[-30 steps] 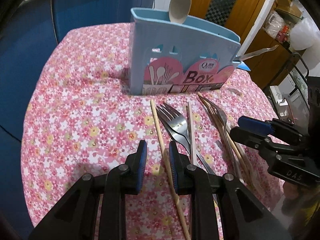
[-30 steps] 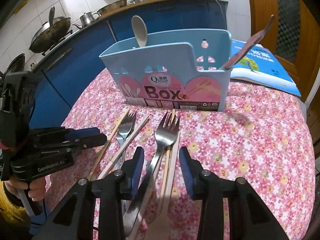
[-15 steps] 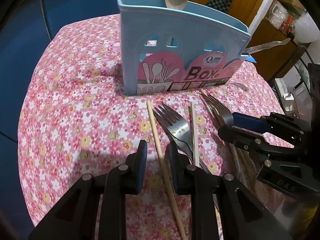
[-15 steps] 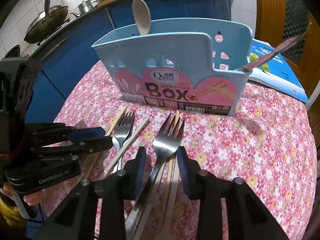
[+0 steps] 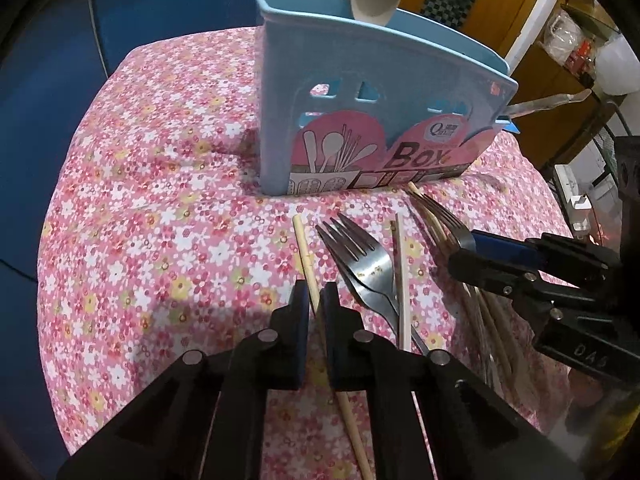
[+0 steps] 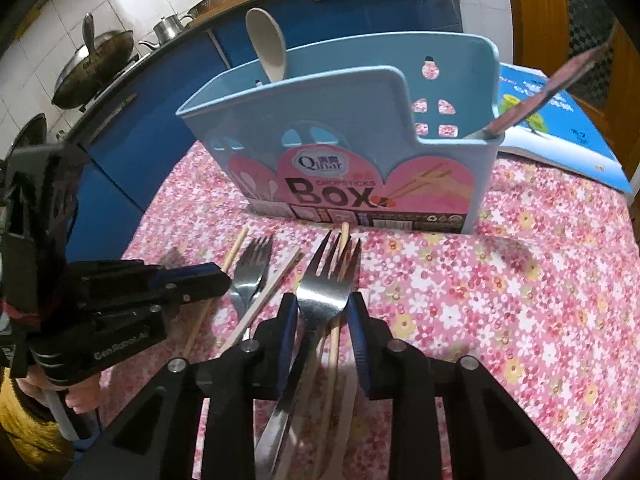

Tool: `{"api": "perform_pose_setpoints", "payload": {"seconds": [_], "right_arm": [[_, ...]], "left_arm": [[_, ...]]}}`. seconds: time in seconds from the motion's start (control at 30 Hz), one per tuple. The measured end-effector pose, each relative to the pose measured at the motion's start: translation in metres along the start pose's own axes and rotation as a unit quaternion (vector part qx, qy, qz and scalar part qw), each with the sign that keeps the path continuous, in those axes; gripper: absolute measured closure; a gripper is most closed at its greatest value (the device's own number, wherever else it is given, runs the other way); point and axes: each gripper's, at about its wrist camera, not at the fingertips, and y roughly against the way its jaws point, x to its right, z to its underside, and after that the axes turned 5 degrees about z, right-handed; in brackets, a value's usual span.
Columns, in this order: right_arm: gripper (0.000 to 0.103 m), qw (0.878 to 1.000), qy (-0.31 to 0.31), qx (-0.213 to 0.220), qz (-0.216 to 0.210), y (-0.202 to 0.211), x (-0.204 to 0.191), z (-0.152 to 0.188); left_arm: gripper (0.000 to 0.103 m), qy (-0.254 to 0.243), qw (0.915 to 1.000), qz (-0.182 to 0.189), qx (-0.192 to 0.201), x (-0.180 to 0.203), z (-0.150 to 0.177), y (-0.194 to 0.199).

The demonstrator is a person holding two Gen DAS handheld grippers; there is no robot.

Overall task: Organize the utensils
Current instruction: 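Grasp a wooden chopstick with the left tool while the right tool reaches a silver fork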

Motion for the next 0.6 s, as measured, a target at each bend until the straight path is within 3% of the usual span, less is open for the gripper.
{"api": "perform_pose_setpoints", "payload": {"seconds": [0.13,0.43,0.6], "right_arm": [[0.074,1.000,0.009,-0.007,-0.026,0.002,-0.006,0.001],[0.074,0.999,0.022,-0.026,-0.011,-0.008,-0.022,-0.005],[0.086,0.998,-0.009,-0.045,-0.029,-0.022,-0.014,-0.015]], "left_arm": [[0.097,-0.005,1.0000,-0.001,-0.008,-0.004,0.006,0.006],[0.098,-0.004,0.9998,0.006,-0.016,-0.002,0.007,0.005],[0.098,-0.002,0.9983,0.022,-0.053,-0.007,-0.012,-0.001]]}}
